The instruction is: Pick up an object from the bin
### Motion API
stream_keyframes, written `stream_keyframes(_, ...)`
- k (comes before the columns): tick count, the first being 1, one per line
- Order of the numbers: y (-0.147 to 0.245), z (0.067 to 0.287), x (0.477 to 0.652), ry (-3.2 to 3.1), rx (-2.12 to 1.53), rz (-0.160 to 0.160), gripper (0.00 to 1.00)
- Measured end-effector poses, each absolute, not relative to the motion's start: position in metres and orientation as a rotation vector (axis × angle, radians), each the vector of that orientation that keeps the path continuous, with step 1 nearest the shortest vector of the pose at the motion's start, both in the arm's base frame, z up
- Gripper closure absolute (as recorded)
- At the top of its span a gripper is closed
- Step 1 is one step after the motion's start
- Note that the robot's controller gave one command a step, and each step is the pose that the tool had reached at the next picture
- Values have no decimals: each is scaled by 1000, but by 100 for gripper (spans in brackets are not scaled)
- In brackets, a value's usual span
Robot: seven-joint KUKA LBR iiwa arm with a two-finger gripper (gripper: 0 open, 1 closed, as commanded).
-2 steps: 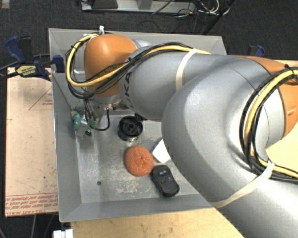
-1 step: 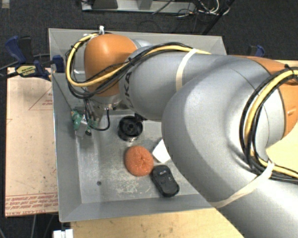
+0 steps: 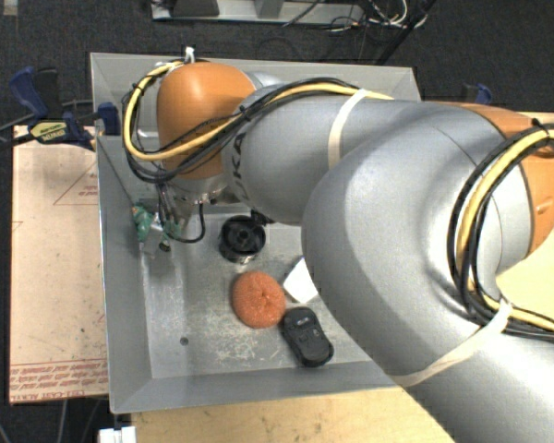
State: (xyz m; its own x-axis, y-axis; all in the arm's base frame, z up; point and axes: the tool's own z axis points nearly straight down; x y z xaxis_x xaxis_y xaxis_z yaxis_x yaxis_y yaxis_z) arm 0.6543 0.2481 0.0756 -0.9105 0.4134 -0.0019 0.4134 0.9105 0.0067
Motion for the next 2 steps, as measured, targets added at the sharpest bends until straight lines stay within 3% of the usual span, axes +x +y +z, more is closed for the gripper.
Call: stream_keyframes(2, 248, 93, 655, 3064, 663, 13, 100)
